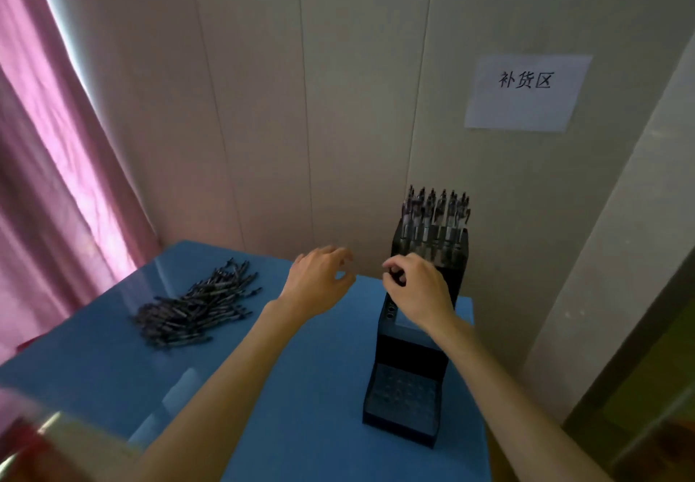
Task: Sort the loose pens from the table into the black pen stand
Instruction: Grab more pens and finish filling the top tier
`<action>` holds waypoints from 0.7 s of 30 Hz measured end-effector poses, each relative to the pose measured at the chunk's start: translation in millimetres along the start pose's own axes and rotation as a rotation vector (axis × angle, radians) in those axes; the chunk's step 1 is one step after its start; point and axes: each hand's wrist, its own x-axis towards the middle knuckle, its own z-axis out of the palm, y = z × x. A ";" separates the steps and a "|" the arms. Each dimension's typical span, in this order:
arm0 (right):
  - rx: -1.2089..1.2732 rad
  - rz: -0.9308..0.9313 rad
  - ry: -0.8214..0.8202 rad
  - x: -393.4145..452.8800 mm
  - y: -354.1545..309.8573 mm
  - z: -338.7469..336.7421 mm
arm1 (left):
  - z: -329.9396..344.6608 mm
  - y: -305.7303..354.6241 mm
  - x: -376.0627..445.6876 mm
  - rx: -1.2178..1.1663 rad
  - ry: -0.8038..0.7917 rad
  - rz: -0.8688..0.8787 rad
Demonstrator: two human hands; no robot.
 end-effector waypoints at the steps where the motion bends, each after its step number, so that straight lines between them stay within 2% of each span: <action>1: 0.011 -0.003 -0.027 -3.1 -5.3 8.3 | 0.6 -7.5 -9.5 0.008 -0.007 -0.025; 9: 0.024 -0.071 -0.190 -17.1 -68.3 65.6 | -11.5 -77.6 -72.5 0.048 -0.060 -0.188; 21: -0.006 -0.058 -0.269 -21.3 -209.2 170.3 | -69.9 -240.0 -156.8 0.003 -0.013 -0.251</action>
